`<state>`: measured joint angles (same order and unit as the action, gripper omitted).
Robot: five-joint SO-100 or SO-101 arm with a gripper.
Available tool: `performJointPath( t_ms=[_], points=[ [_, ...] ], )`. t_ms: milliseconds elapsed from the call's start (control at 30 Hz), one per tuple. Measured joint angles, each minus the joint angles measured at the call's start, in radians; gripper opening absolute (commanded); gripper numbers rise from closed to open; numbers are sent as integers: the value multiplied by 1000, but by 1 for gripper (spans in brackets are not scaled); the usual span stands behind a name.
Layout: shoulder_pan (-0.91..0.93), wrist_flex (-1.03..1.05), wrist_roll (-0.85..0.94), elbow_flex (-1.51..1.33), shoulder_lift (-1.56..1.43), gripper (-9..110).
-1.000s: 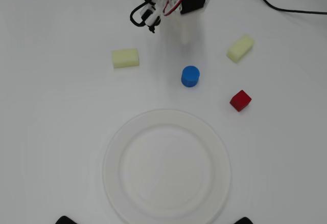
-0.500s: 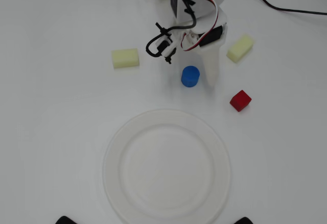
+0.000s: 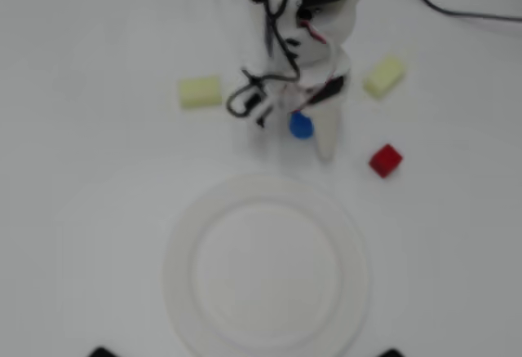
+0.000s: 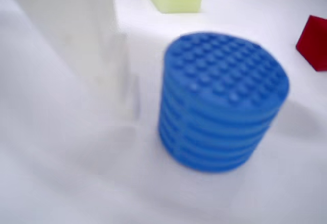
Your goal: Grasp a blue block and put it in the dish.
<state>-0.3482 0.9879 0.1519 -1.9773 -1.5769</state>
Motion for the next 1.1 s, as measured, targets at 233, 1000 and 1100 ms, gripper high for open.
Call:
performJointPath(
  t_ms=[233, 1000, 1100],
  points=[
    [-11, -2, 2, -2, 5, 7],
    [152, -388, 167, -379, -747, 0],
    [216, -466, 169, -373, -704, 0]
  ],
)
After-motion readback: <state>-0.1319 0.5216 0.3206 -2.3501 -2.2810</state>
